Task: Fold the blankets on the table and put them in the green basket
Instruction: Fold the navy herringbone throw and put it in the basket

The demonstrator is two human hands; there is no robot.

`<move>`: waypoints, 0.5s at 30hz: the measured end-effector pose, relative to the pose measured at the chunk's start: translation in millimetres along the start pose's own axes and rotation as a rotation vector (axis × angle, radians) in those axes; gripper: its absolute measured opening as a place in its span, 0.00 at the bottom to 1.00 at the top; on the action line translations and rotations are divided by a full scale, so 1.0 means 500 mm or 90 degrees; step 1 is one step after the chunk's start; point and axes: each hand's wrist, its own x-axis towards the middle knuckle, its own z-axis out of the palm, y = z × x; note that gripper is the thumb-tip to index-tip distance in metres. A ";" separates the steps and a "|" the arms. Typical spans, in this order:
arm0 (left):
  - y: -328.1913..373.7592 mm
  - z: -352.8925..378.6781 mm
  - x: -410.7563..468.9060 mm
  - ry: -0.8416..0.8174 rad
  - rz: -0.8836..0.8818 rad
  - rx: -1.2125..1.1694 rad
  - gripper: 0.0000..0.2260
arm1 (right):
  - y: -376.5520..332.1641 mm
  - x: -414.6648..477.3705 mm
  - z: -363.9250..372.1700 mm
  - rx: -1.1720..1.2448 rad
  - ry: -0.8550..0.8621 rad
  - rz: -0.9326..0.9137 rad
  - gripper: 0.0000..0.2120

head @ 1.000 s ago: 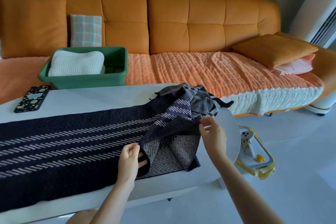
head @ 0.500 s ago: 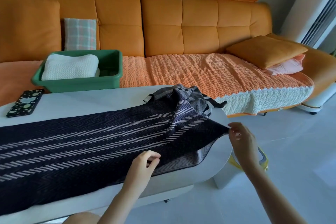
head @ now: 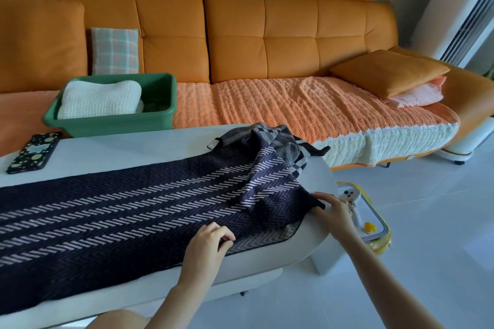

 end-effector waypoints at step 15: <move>-0.013 0.001 -0.005 0.011 0.074 0.013 0.08 | -0.009 -0.025 -0.057 0.060 0.147 -0.144 0.13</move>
